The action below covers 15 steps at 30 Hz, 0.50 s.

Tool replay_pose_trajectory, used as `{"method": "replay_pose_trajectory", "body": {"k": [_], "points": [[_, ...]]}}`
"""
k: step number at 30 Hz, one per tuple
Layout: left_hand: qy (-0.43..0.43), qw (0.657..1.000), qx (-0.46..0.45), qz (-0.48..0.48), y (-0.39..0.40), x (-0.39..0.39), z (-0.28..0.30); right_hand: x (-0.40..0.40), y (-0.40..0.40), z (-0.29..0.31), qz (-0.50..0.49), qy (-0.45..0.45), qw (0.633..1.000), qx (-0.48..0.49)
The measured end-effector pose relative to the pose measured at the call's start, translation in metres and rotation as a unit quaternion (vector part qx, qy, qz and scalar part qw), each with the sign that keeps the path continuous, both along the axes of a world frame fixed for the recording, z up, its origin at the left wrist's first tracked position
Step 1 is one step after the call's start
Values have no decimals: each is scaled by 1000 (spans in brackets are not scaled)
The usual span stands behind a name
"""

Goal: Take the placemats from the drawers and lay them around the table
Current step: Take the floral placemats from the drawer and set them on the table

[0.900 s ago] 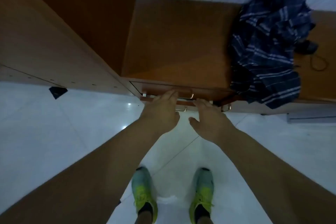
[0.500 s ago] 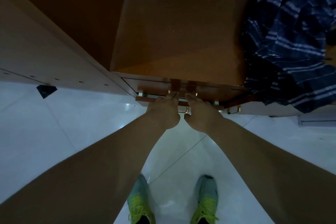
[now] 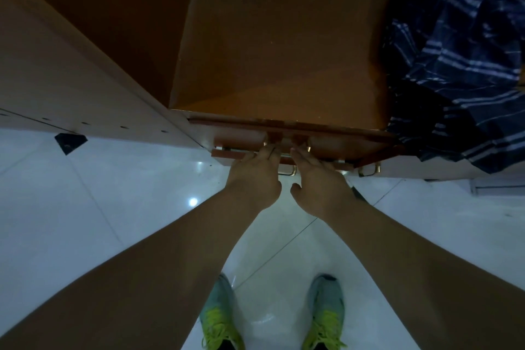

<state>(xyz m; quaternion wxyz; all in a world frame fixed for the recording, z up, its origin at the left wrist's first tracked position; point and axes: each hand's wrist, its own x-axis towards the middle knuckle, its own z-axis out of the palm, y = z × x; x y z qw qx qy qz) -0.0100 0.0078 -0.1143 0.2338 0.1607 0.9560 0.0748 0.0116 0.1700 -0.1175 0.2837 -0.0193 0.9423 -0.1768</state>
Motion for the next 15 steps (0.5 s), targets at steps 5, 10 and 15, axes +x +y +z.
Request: {"method": "replay_pose_trajectory", "body": {"k": [5, 10, 15], "points": [[-34, 998, -41, -12, -1, 31, 10, 23, -4, 12, 19, -37, 999, 10], [-73, 994, -65, -54, -7, 56, 34, 44, -2, 30, 57, -108, 992, 18], [63, 993, 77, -58, -13, 52, 80, 51, 3, 71, 13, 26, 995, -99]]}}
